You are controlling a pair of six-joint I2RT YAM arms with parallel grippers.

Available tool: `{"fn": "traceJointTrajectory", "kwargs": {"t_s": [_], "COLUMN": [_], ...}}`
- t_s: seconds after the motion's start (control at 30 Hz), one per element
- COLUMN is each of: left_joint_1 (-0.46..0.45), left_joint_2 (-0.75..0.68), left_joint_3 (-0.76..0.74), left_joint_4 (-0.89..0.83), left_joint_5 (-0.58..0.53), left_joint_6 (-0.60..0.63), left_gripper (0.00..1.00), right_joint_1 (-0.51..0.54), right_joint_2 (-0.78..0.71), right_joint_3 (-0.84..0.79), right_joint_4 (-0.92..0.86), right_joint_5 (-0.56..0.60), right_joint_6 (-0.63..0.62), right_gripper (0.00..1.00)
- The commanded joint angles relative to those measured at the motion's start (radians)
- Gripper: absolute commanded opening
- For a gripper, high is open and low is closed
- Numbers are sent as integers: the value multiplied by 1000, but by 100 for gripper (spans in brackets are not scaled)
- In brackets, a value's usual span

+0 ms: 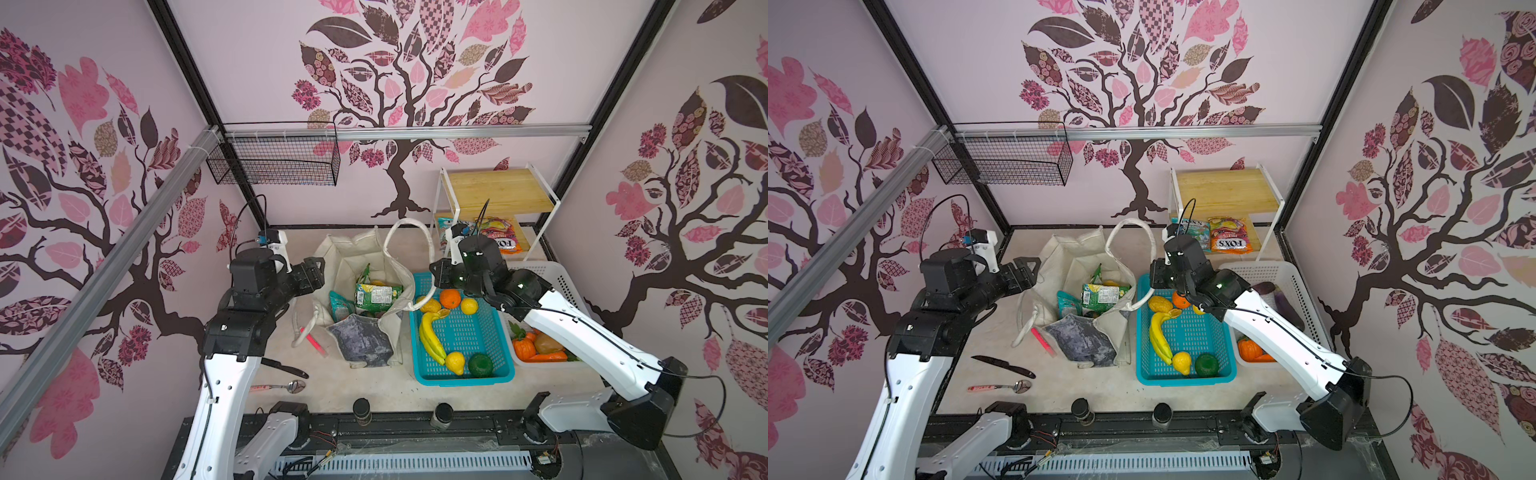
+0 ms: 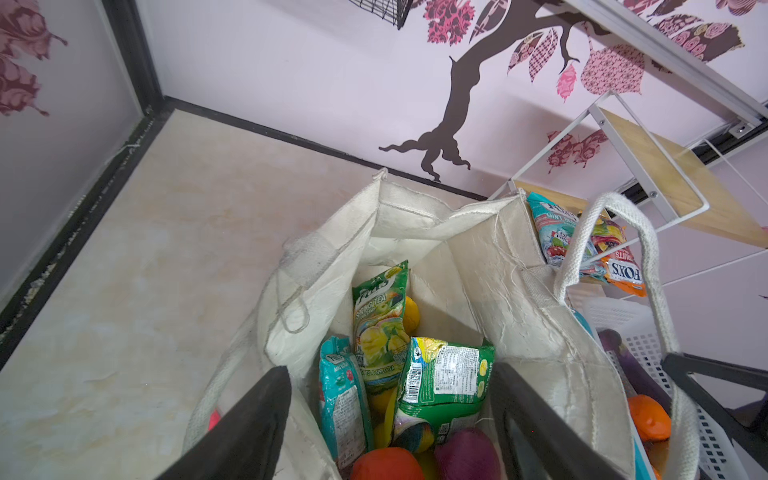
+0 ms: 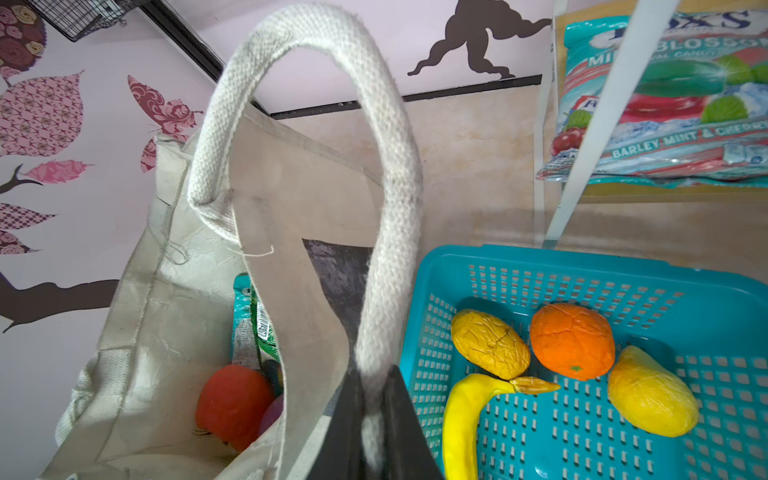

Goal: Place the food into the grocery bag and tie it
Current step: 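Close the right gripper on the tote handle and lift it upward, then release the tote rim with the left gripper and grasp the nearer handle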

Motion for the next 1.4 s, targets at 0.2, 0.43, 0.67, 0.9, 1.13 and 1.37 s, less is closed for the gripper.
{"fn": "traceJointTrajectory", "kwargs": {"t_s": [0.2,0.43,0.67,0.9,1.13,1.37], "left_joint_1": [152,429,466,470,470,470], "left_joint_2": [-140,-218,-309,-396,-413,-398], "left_joint_3": [-180,-324,-514,-677,-903,-982], "left_joint_4": [-77,-4,39,136,410,614], "left_joint_5": [61,293,325,395,518,576], "left_joint_6": [-61,-139,-237,-370,-644,-815], "left_gripper": [74,78,81,82,88,87], "right_joint_1": [-87,-89,-89,-88,-89,-89], "right_joint_2": [-108,-109,-114,-131,-137,-135], "right_joint_3": [-78,-89,-115,-136,-154,-163], "right_joint_4": [-12,-23,2,16,42,60], "right_joint_5": [-29,-33,-81,-99,-101,-111], "right_joint_6": [-24,-51,-55,-37,-35,-34], "right_gripper": [0,0,0,0,0,0]}}
